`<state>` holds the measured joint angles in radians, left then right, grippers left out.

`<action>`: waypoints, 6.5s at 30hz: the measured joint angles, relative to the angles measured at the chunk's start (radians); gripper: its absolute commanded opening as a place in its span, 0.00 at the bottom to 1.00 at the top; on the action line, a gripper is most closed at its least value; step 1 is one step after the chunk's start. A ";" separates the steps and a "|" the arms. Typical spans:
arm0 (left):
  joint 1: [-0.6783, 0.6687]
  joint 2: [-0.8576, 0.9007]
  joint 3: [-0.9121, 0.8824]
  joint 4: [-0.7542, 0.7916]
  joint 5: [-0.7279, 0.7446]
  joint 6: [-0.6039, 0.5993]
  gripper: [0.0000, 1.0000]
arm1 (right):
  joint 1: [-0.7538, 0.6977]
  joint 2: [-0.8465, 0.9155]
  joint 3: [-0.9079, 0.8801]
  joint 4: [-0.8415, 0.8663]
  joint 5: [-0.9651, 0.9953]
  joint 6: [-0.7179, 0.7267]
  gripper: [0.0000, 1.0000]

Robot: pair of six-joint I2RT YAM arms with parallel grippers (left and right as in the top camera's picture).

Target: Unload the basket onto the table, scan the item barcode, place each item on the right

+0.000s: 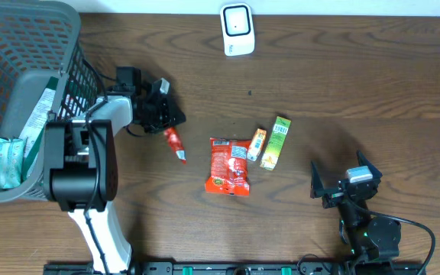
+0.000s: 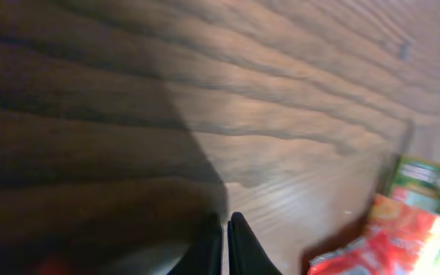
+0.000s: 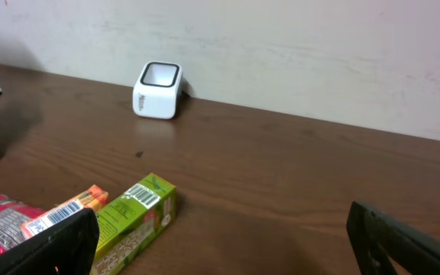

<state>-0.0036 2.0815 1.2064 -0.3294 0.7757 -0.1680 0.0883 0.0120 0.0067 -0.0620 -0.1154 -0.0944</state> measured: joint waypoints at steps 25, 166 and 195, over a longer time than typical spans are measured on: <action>-0.006 -0.393 0.003 -0.271 -0.341 -0.165 0.50 | 0.000 0.000 0.000 0.000 0.000 0.000 0.99; 0.613 -0.063 0.383 -0.595 -0.995 -0.104 0.69 | 0.000 0.000 0.000 0.000 0.000 0.000 0.99; 0.612 -0.064 0.246 -0.440 -1.119 -0.104 0.68 | 0.000 0.000 0.000 0.000 0.000 0.000 0.99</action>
<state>0.6083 2.0174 1.4525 -0.7692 -0.3431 -0.2718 0.0883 0.0120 0.0067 -0.0620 -0.1158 -0.0944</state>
